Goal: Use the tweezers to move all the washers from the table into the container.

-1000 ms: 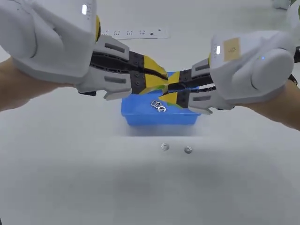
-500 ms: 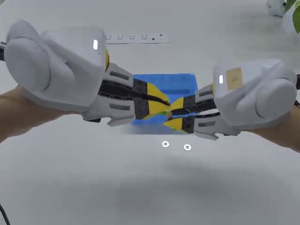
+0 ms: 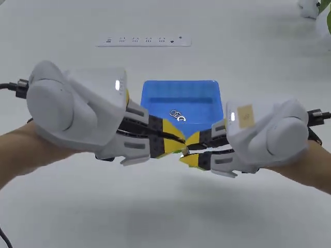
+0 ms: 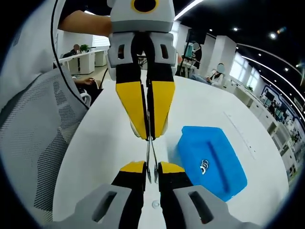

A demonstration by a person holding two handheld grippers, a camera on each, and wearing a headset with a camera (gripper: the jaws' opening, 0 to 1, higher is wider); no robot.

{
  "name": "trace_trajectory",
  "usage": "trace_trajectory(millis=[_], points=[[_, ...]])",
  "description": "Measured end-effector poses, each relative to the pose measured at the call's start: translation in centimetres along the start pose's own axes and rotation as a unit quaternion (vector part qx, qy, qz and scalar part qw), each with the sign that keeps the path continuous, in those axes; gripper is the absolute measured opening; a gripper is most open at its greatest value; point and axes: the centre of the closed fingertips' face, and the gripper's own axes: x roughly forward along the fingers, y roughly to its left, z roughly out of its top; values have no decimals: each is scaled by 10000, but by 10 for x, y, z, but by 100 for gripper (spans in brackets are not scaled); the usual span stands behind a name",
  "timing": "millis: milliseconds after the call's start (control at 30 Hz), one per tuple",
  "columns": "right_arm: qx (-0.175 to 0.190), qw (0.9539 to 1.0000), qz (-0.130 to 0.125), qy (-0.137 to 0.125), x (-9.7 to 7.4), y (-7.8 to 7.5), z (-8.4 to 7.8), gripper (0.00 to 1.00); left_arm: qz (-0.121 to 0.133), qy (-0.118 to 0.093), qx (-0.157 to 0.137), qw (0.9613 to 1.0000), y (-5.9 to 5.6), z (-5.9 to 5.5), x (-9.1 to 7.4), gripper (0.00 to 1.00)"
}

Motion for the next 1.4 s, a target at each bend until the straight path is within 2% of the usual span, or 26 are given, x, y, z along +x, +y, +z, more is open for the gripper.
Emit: trace_trajectory(millis=[133, 333, 1100, 1333, 1400], points=[[223, 9997, -31, -69, 5, -5, -3, 11, 15, 44, -13, 10000, 5, -4, 2, 5], [327, 9994, 19, -85, 11, -6, -6, 11, 20, 66, -75, 9999, 8, -9, 5, 5], [534, 9986, 24, -55, 14, -10, -12, 12, 34, 54, -213, 9998, 14, -12, 11, 5], [312, 9994, 141, 30, 8, -6, -13, 17, 54, 63, -242, 9997, 15, -11, 12, 5], [385, 9991, 156, -15, 6, -8, -11, 16, 47, 64, -251, 9997, 16, -11, 13, 5]])
